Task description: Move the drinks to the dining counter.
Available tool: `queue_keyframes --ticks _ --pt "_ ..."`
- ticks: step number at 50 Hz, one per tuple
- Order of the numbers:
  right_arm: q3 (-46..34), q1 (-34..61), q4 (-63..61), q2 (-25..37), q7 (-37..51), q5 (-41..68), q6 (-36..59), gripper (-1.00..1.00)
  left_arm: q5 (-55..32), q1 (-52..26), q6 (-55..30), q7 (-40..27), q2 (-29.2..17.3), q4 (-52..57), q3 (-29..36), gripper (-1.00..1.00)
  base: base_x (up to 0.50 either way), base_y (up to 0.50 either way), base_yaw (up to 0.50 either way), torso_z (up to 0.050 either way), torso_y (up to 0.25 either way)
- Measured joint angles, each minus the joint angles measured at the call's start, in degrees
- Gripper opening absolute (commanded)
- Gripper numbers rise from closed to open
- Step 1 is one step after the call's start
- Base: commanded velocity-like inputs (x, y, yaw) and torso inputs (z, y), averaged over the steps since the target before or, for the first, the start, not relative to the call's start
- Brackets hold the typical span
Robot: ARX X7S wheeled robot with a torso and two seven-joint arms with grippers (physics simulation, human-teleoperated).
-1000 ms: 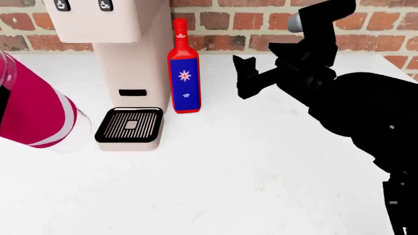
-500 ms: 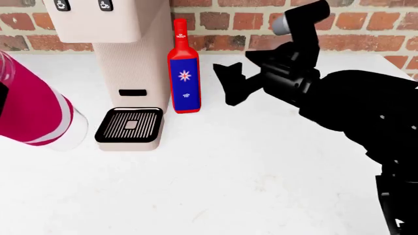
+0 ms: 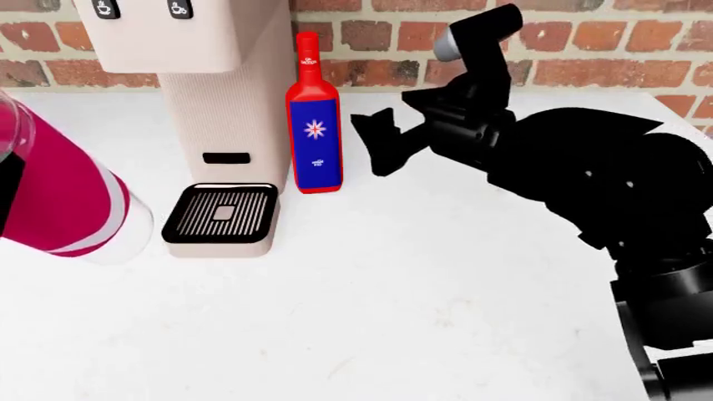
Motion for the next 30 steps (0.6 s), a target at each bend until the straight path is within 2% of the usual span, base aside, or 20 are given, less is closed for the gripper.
queue_keyframes --ticks 30 --pt "-6.45 6.3 16.5 -5.93 -12.89 -6.21 -7.45 1.0 0.53 0.51 0.91 -0.5 -0.48 0.4 2.08 -1.0 0.0 0.0 0.0 0.0 0.0"
